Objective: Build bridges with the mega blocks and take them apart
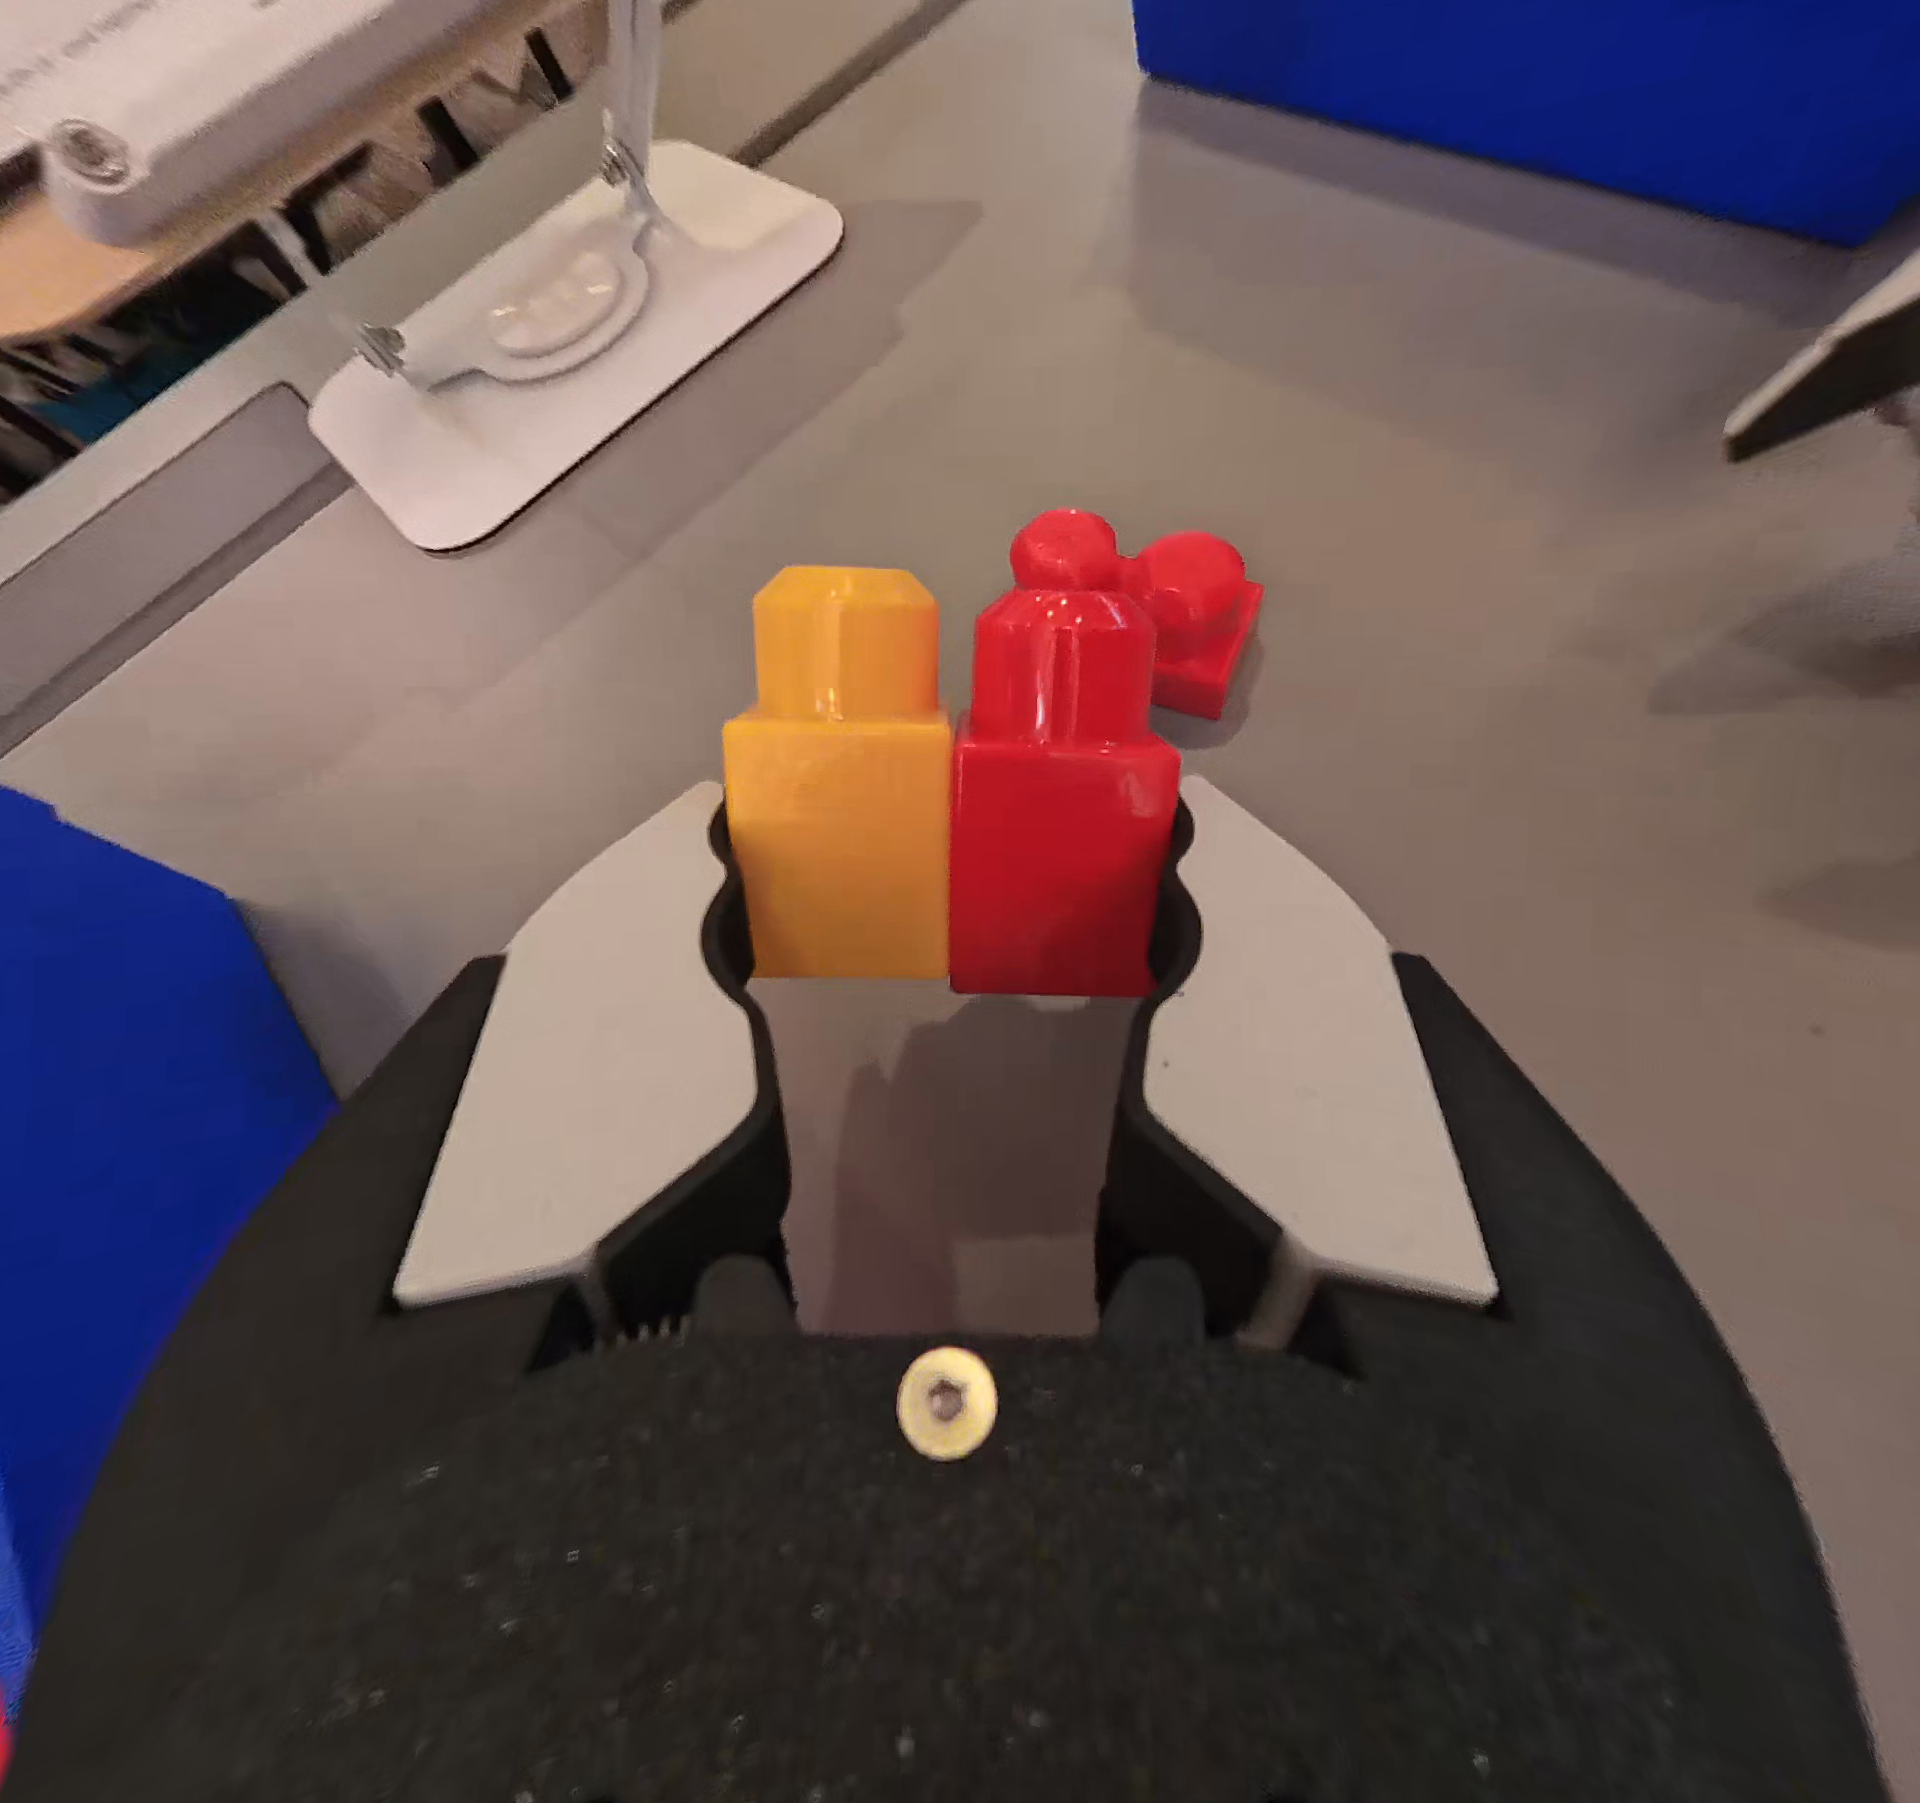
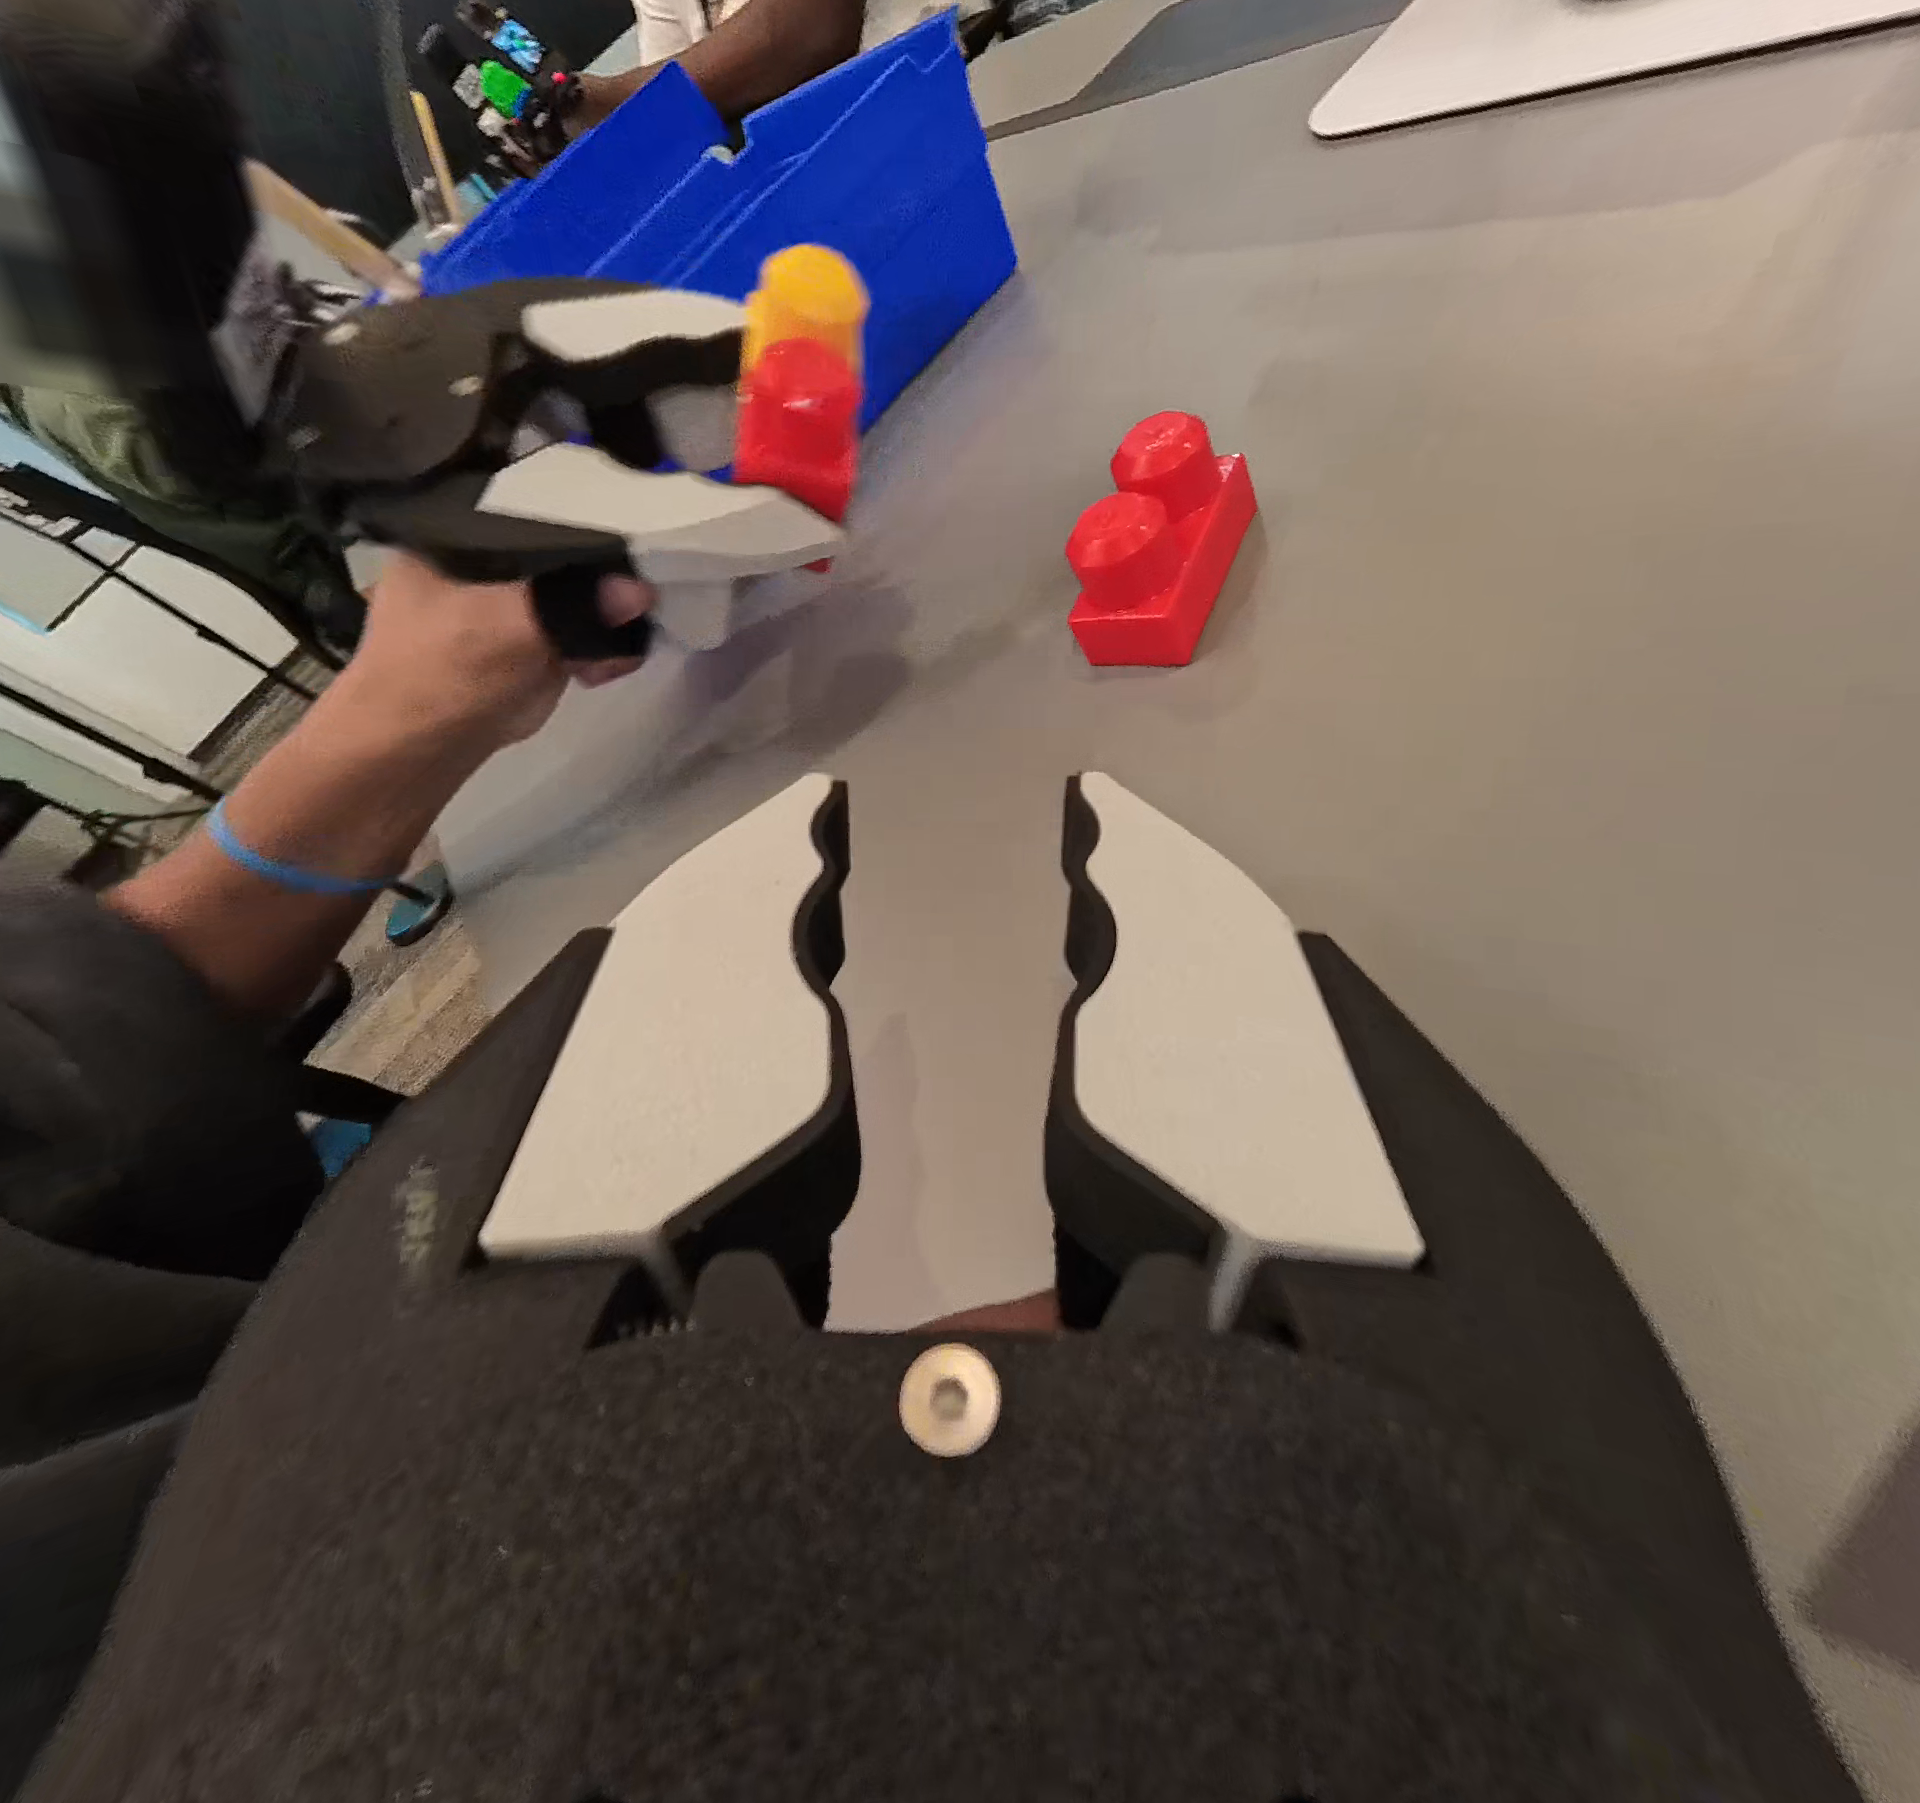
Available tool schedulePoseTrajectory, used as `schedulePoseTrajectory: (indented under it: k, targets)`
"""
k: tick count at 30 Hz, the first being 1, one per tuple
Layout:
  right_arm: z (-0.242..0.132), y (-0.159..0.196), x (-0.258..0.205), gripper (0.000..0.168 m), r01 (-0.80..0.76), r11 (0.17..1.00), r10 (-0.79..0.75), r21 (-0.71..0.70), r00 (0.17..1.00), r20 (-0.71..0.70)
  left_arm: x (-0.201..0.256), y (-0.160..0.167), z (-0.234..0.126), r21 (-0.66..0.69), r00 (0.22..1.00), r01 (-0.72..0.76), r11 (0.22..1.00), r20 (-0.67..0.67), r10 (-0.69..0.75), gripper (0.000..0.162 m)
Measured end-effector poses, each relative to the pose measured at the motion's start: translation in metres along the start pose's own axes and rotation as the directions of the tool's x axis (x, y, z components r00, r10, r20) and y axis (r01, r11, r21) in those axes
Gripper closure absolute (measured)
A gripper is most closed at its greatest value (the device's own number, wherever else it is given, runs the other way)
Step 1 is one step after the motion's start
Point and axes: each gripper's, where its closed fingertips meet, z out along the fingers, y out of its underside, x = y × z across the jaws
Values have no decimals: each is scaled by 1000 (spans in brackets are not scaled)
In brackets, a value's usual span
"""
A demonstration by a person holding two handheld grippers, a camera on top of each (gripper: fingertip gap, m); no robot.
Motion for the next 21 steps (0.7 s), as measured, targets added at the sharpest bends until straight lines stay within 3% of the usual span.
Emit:
schedulePoseTrajectory:
  k: [3,6,9,13,18,21]
  targets:
    - [5,-7,20,126,46,997,-55,-57,986,-159,4,2,-20,71,999,20,997,29,-22,87]
    - [28,-23,32,124,132,967,-192,-216,939,-285,-1,3,-39,97,992,-38,995,120,26,87]
    - [67,-36,35,123,172,894,-330,-414,878,-347,-2,9,-49,96,988,-48,994,150,34,87]
    - [106,-26,49,122,105,786,-404,-609,834,-377,-4,17,-53,106,992,-30,994,126,16,87]
    - [117,-10,70,123,11,701,-451,-713,781,-431,-6,25,-57,103,993,-27,994,116,15,87]
    - [123,-12,72,131,2,725,-419,-689,796,-438,-5,25,-59,111,996,-11,994,95,0,87]
